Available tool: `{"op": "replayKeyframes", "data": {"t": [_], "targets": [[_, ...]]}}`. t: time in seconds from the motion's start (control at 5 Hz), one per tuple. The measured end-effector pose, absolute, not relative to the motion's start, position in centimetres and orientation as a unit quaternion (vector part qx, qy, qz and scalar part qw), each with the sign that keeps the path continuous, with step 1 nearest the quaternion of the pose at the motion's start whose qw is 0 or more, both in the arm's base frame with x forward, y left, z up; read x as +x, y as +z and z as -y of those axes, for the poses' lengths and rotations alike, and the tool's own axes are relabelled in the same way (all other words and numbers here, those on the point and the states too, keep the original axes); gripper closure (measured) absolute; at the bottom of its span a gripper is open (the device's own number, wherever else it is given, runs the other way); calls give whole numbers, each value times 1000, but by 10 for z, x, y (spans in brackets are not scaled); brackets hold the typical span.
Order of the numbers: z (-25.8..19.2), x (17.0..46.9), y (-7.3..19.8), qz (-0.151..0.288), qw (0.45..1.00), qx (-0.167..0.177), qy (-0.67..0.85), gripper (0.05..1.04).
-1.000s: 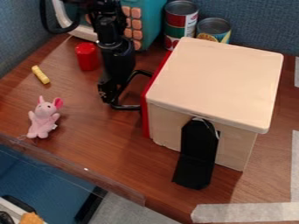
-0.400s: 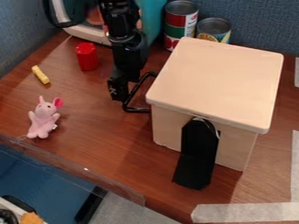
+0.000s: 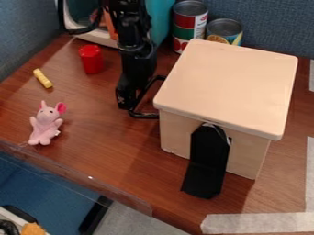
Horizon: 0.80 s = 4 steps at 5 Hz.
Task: Closed the drawer
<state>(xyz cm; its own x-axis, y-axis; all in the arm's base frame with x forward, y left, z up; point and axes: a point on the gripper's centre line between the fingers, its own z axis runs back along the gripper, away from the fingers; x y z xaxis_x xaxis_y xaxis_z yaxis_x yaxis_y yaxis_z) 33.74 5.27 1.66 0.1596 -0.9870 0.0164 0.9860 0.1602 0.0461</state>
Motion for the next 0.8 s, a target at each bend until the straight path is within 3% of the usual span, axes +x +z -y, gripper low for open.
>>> {"op": "replayKeyframes", "data": {"t": [0.2,0.4,0.6,0.8], "targets": [[-87,356,56,31,839,4,-544,83],[-124,362,98,37,906,-57,-419,83],[-124,354,105,15,952,-60,-300,83],[-101,340,135,40,965,-4,-258,83]]}}
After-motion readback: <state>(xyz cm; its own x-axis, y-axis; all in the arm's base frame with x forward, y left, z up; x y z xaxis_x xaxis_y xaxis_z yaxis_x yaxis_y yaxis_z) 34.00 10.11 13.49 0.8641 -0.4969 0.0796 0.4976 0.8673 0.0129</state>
